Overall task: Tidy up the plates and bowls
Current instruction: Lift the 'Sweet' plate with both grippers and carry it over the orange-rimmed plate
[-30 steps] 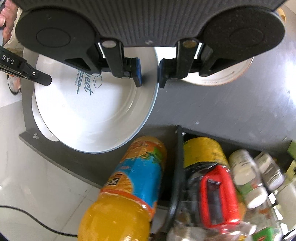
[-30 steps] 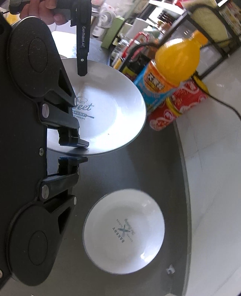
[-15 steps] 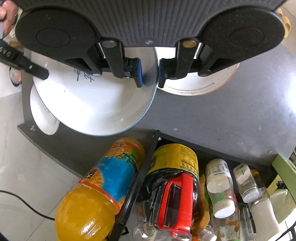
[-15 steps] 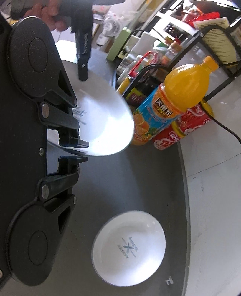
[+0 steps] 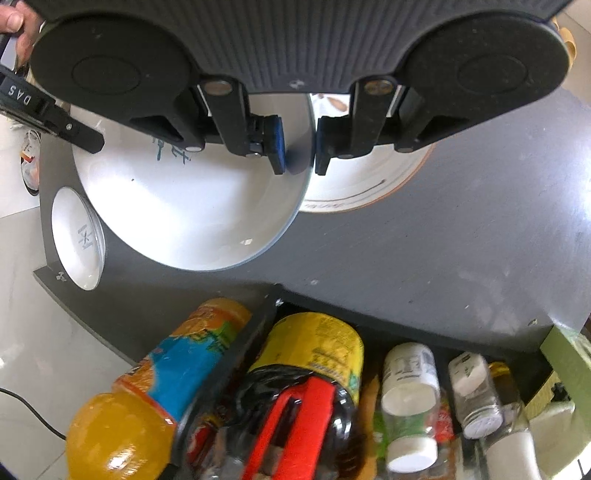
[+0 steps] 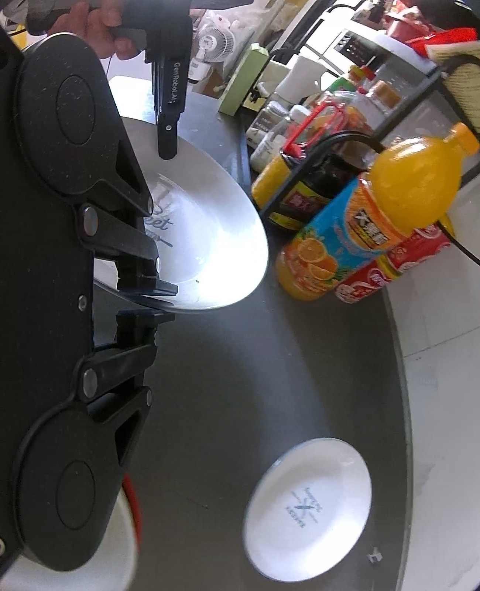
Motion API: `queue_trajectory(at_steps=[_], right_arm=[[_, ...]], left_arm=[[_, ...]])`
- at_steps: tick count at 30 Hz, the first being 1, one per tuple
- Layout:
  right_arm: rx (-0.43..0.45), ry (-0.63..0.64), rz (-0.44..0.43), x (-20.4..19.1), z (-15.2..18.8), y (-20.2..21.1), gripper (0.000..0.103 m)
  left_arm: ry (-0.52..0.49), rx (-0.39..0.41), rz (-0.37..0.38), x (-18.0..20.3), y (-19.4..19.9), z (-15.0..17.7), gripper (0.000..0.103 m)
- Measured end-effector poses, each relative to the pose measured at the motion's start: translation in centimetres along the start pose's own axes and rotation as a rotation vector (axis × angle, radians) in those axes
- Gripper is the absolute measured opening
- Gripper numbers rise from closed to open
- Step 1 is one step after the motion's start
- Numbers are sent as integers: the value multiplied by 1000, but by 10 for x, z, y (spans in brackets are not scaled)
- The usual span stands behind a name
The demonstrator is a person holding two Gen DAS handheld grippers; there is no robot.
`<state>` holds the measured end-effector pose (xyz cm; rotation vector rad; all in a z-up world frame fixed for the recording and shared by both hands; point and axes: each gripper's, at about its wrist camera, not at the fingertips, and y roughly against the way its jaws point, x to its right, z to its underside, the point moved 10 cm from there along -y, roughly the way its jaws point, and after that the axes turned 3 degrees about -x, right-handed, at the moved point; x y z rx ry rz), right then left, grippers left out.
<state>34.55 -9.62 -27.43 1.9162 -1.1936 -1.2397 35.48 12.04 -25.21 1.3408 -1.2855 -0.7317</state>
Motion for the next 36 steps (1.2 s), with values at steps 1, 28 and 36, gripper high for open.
queue_trajectory(at_steps=[1,28,36], right_arm=[[-4,1,4,-3,3,-2,7],[-72,93,61,-50,66,-33,10],[-82,129,103,-52,73,-37,11]], left_arm=[[2,-1,1,-4,0,2,14],[3,-33,-25,-76,-16,37,14],[-34,-38,-39,-76,-24,40,15]])
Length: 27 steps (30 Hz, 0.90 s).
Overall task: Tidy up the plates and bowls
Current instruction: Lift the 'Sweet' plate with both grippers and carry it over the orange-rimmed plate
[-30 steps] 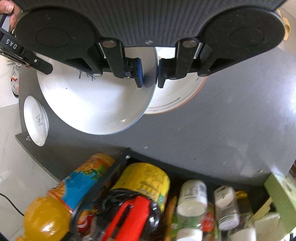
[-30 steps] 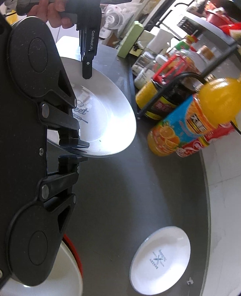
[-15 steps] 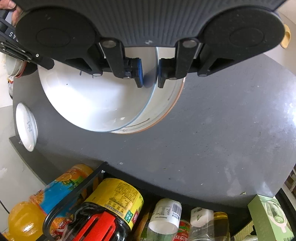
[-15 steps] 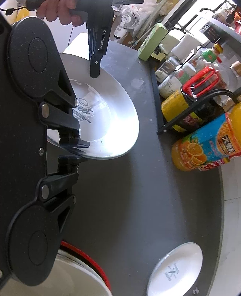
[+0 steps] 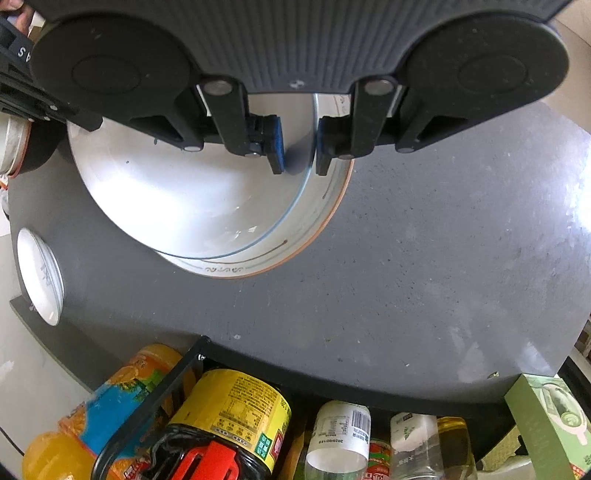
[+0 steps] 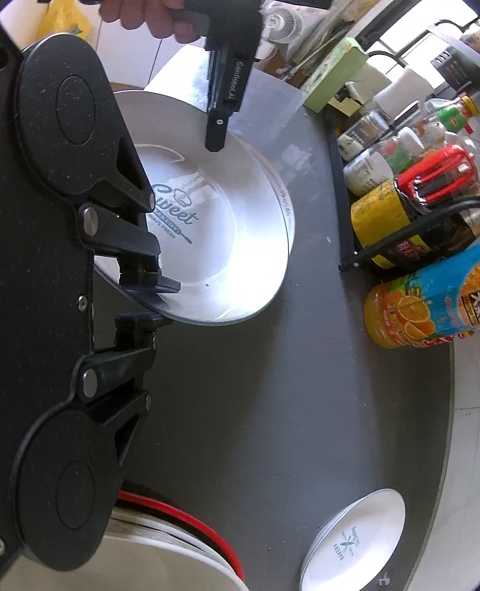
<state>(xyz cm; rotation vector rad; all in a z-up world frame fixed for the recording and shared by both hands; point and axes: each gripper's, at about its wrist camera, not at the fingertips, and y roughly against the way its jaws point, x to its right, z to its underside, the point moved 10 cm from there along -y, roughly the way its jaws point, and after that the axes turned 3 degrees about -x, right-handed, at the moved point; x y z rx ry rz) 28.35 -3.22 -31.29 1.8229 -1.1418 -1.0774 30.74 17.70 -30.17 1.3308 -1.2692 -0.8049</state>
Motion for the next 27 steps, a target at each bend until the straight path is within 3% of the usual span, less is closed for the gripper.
queue_trajectory(at_steps=[10,21,27], right_arm=[[-43,24,24,-2,6,-7,13],[-43,-27,-8,-2,8,9,14],[-23,-45,-38,3,11,15,9]], left_arm=[[-98,29,-73,7,-7,2,18],[-96,39,-75,7,-6,2,18],[-100,38,-79,7,-5,2,19]])
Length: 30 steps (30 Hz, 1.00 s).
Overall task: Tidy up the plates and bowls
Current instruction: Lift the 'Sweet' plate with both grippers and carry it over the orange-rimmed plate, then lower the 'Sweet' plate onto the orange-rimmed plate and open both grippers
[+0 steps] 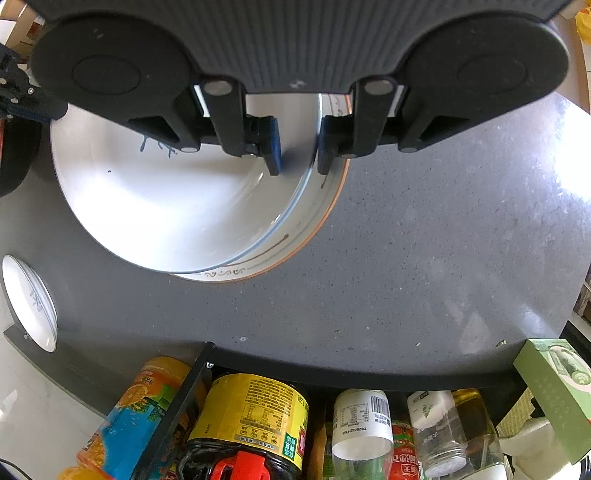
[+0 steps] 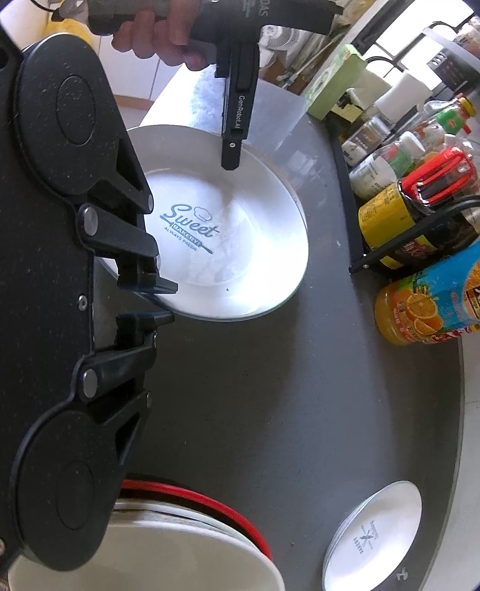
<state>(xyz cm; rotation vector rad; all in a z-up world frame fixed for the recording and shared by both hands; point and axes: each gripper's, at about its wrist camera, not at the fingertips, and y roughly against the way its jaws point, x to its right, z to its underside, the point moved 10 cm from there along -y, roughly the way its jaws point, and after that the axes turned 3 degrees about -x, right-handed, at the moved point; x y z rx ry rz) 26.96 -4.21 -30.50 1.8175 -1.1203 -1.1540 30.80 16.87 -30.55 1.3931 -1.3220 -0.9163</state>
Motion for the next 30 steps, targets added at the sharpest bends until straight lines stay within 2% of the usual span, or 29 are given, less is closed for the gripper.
queue_trajectory(at_steps=[10,13,17,20,24,30], right_arm=[[36,38,40,-6,0,-2,8],[41,40,42,-6,-1,-4,8],[44,39,41,-7,-2,-6,8],[38,56,53,-10,-2,-12,9],[42,83,75,-15,-1,-21,10],[76,61,85,-8,-3,-25,23]], left_arm=[[26,-4,5,-6,7,-5,21],[22,31,0,-7,19,-10,28],[32,63,-44,-11,28,-12,47],[45,49,-49,-13,28,-9,53],[57,13,-54,-17,21,1,54],[1,-21,-154,-17,17,8,54]])
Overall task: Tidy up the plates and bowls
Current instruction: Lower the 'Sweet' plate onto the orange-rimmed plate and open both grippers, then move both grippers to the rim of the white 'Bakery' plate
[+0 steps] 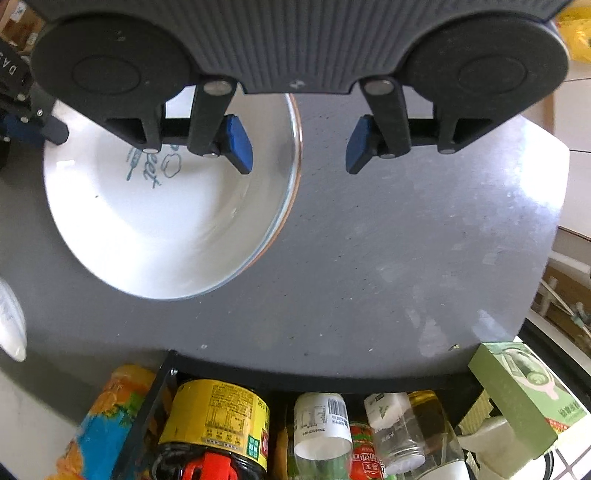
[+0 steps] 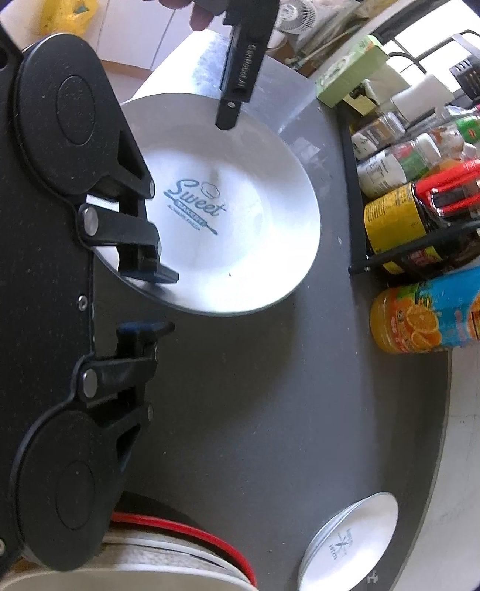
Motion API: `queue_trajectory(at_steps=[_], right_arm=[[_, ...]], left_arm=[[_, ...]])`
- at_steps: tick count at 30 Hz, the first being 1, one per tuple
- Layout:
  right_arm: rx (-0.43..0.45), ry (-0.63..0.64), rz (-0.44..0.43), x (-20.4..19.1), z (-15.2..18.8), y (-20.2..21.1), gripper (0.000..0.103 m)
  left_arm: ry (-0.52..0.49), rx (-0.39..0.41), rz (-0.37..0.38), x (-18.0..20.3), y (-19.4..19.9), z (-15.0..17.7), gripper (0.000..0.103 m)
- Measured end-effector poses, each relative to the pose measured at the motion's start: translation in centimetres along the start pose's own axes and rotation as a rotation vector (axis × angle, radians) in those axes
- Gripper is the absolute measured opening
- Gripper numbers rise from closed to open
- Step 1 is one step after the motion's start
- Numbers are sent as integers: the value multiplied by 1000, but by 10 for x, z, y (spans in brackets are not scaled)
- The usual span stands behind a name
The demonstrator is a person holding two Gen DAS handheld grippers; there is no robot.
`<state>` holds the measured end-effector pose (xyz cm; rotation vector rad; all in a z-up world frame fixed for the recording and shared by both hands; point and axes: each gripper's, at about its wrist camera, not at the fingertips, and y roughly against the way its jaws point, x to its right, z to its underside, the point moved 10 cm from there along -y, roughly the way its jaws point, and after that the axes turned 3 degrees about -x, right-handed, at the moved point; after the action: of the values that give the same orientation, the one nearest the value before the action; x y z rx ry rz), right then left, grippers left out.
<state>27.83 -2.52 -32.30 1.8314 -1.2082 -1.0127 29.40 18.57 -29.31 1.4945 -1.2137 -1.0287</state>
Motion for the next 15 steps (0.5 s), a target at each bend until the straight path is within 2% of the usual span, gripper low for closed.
queue_trajectory(at_steps=[5,8,10,12,13,15], right_arm=[[38,-68,-58,7,5,-2,26],[77,-112,-121,8,7,9,30],[120,-107,-172,8,8,22,32],[155,-114,-201,14,7,37,34],[178,-121,-212,19,6,47,37],[225,-129,-213,31,3,64,52]], left_arm=[[-6,5,-35,13,9,-3,54],[-24,54,-46,30,20,-11,54],[-17,82,-30,40,28,-17,59],[4,105,-3,53,38,-24,70],[12,121,5,61,44,-28,72],[10,146,20,76,53,-37,77]])
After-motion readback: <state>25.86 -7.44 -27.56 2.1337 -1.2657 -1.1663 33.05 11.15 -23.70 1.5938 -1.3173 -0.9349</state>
